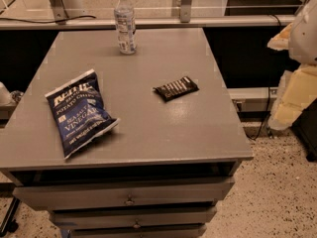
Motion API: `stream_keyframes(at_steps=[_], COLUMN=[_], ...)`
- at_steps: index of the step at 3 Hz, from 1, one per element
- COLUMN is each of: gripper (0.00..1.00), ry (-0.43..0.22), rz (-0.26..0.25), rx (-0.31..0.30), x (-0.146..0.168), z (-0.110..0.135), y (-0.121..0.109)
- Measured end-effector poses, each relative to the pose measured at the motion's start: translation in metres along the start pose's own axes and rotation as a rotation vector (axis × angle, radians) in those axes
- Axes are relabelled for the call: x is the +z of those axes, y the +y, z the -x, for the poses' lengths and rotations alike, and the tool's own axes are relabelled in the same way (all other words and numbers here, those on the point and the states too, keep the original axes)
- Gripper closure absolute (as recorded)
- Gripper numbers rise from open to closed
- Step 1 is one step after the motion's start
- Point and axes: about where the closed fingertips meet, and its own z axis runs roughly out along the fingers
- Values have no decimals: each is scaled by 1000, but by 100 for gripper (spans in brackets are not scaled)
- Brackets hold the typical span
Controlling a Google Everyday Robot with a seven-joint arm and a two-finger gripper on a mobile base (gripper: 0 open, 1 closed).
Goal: Move blue plastic bottle near blue chip bag
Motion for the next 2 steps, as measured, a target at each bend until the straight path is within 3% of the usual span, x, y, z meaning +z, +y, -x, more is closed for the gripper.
stream_keyframes(at_steps=[1,2], gripper=[0,0], ry=[0,-17], rz=[0,-1], rx=[0,7], x=[0,1], z=[0,-6], y=[0,-15])
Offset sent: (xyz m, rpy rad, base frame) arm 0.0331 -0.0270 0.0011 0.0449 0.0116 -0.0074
